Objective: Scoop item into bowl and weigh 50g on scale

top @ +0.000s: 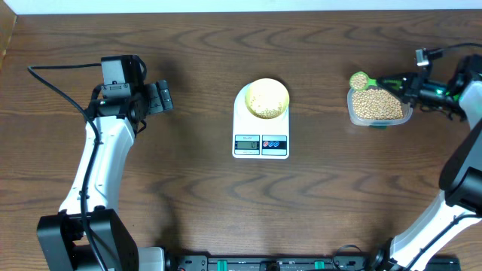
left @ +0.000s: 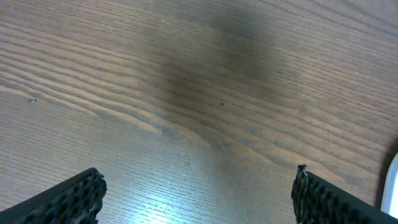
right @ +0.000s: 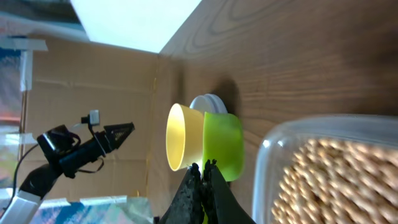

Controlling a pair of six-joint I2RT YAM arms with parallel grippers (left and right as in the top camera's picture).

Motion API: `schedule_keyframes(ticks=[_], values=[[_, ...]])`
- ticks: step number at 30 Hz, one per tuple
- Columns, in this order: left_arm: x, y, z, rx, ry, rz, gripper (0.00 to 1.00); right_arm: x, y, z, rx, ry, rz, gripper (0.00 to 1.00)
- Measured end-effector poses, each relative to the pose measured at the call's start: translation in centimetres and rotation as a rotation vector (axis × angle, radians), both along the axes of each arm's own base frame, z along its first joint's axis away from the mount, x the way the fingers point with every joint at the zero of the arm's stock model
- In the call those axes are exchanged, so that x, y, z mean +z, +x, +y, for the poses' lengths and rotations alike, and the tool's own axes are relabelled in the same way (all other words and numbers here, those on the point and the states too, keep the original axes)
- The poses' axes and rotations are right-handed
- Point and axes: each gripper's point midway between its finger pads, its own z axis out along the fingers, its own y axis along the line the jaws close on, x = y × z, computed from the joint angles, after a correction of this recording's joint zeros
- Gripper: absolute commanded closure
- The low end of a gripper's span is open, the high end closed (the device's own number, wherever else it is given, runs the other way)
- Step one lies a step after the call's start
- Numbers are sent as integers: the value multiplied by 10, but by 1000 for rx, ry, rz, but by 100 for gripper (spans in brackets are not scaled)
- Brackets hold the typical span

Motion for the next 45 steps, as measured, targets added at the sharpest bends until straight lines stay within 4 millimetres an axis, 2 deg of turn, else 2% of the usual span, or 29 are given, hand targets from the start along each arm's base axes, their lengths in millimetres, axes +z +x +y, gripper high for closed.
schedule_keyframes(ticks=[15,25,31,41,45], values=[[0,0,0,0,0,0,2,11,26,56,82,11,-41,99],[0,0,0,0,0,0,2,22,35,105,156,33,-60,99],[0,0,0,0,0,0,2,25,31,138,213,49,-45,99],[0,0,0,0,0,0,2,25,13,193,325,61,-18,99],[0,0,0,0,0,0,2,25,6,208,359,61,-17,99]])
